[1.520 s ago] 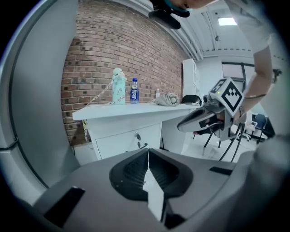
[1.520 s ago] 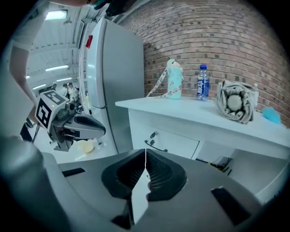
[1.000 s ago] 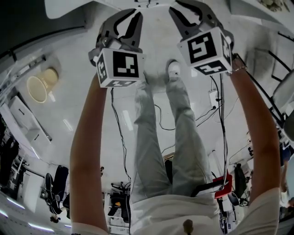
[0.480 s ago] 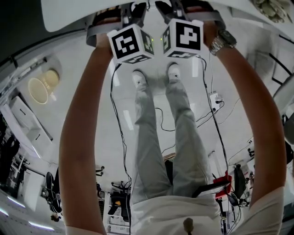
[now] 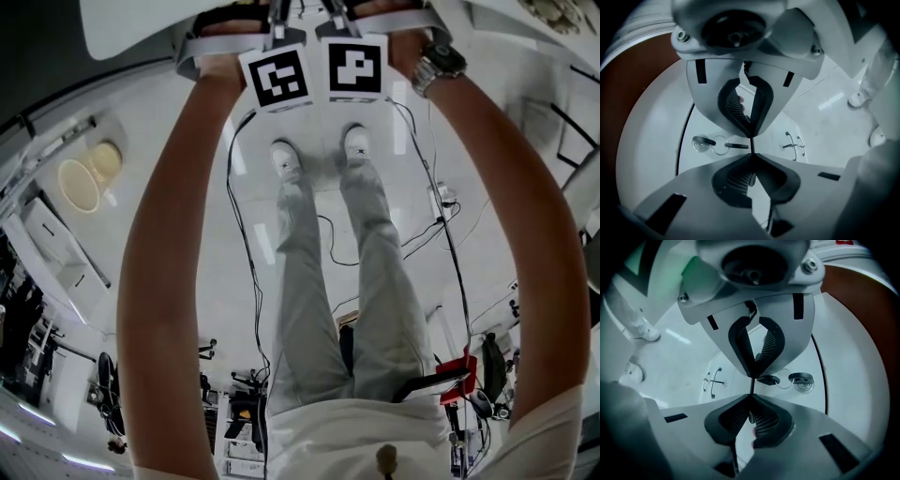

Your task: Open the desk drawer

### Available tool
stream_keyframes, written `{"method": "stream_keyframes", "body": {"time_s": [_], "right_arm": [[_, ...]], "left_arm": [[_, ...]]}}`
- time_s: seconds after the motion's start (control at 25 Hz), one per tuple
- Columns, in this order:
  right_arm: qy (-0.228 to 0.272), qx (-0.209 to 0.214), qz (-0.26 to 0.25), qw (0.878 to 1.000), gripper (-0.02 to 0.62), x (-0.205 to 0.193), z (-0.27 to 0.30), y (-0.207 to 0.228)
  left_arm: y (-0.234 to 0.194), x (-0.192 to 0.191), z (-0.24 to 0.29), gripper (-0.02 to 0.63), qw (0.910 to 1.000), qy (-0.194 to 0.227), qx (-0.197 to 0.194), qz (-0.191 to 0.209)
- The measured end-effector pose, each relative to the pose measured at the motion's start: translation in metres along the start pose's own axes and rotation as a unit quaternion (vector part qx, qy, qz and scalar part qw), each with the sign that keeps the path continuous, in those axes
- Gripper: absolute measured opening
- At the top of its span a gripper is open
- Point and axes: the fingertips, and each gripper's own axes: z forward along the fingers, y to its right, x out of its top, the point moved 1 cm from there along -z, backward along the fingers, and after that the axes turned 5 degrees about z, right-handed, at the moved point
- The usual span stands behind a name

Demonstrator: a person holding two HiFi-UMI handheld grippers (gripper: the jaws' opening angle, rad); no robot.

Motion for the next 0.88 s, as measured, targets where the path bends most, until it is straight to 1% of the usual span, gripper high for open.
{"method": "stream_keyframes", "body": {"time_s": [0.16,0.28,0.4,0.88], "right_arm": [[-0.001,0.013,0.012,1.000,0.034,-0.003,-0.003,-0.005],[0.010,0.017,0.013,1.000,0.034,0.000,-0.013,-0.008],[0.017,0.022,0.011,1.000,0.034,0.003,-0.027,-0.019],[0.022,0.043,0.019,0.999,0.035,0.014,-0.071,-0.067]], "left_arm": [[0.001,0.003,-0.001,0.020,0.9999,-0.001,-0.005,-0.012],[0.005,0.007,-0.011,0.021,0.9997,0.015,-0.011,-0.017],[0.016,0.011,-0.024,0.021,0.9994,0.027,-0.017,-0.016],[0.061,0.027,-0.068,0.021,0.9982,0.036,-0.044,-0.018]]}}
